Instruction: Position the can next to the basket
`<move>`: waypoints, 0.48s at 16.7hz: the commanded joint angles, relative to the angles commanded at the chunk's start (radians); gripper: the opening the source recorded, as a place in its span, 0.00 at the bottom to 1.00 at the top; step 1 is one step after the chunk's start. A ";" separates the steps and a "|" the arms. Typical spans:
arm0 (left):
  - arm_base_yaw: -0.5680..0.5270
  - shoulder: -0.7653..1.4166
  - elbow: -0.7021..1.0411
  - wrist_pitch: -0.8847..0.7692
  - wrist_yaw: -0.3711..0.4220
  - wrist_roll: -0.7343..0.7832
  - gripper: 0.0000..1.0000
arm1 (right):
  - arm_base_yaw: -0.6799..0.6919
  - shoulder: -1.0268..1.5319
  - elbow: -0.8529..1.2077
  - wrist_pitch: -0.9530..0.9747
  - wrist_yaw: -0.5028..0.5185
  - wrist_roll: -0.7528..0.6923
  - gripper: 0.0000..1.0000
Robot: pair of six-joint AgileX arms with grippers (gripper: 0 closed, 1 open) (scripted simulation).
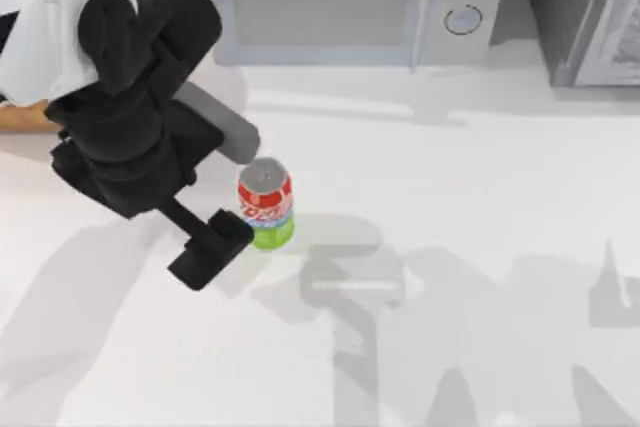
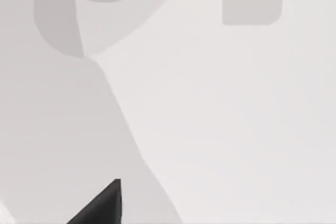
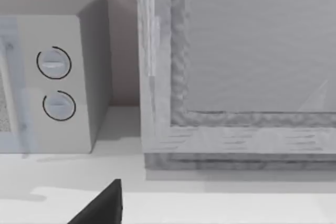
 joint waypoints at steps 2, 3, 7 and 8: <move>-0.027 0.153 0.171 -0.094 -0.001 0.009 1.00 | 0.000 0.000 0.000 0.000 0.000 0.000 1.00; -0.037 0.218 0.255 -0.131 -0.001 0.011 1.00 | 0.000 0.000 0.000 0.000 0.000 0.000 1.00; -0.061 0.411 0.536 -0.222 -0.001 0.010 1.00 | 0.000 0.000 0.000 0.000 0.000 0.000 1.00; -0.063 0.442 0.585 -0.231 -0.001 0.008 1.00 | 0.000 0.000 0.000 0.000 0.000 0.000 1.00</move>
